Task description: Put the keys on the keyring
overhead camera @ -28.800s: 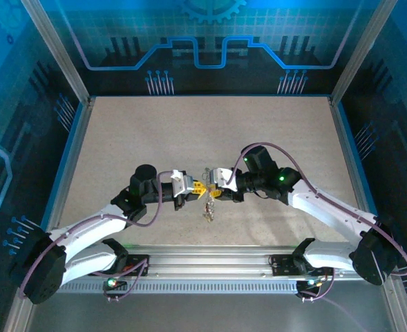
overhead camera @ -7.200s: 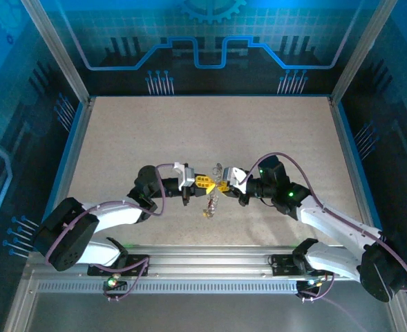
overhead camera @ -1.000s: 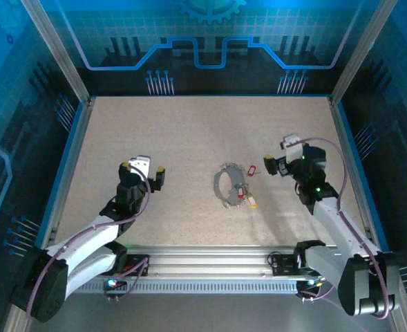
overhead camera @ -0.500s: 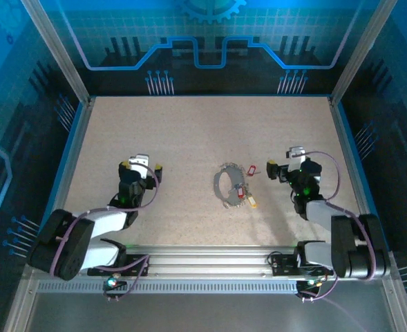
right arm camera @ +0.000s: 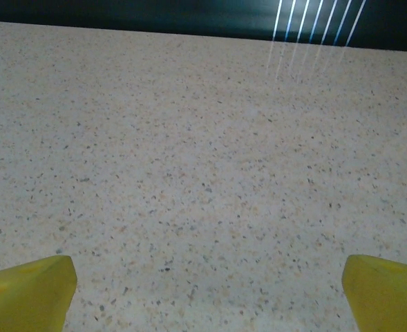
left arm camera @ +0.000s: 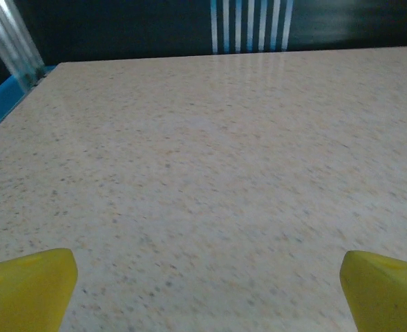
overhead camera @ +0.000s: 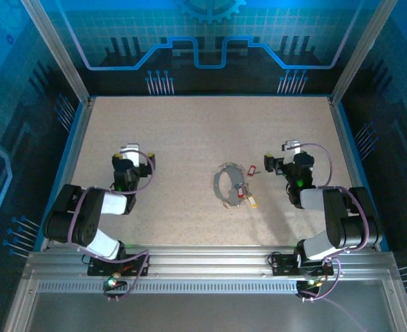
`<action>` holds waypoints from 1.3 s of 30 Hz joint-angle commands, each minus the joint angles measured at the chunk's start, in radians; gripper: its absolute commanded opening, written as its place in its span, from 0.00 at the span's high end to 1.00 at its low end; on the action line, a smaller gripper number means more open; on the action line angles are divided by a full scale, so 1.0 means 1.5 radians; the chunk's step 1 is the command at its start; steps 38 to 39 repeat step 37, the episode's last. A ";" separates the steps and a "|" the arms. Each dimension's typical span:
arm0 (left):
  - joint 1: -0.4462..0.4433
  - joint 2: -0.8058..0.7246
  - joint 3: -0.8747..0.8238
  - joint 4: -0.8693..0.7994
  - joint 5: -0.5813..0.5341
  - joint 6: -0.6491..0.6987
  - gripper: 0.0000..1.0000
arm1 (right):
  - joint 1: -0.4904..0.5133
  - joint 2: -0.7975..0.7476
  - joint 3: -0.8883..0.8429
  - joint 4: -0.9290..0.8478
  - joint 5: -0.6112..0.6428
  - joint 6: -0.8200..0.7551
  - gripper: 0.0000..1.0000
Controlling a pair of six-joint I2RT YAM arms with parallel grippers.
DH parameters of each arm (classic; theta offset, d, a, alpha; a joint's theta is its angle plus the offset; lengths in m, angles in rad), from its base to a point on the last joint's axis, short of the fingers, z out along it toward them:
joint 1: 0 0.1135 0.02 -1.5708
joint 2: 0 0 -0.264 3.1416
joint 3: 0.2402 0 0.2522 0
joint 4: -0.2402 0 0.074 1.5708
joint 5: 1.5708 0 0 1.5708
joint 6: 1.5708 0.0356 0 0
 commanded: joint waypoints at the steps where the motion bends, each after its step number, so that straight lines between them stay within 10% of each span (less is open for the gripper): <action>1: 0.013 0.010 0.018 -0.012 0.062 -0.029 0.01 | 0.011 0.005 0.010 -0.009 0.025 -0.008 0.00; 39: 0.015 0.008 0.013 -0.010 0.077 -0.027 0.01 | 0.011 0.005 0.012 -0.010 0.024 -0.009 0.00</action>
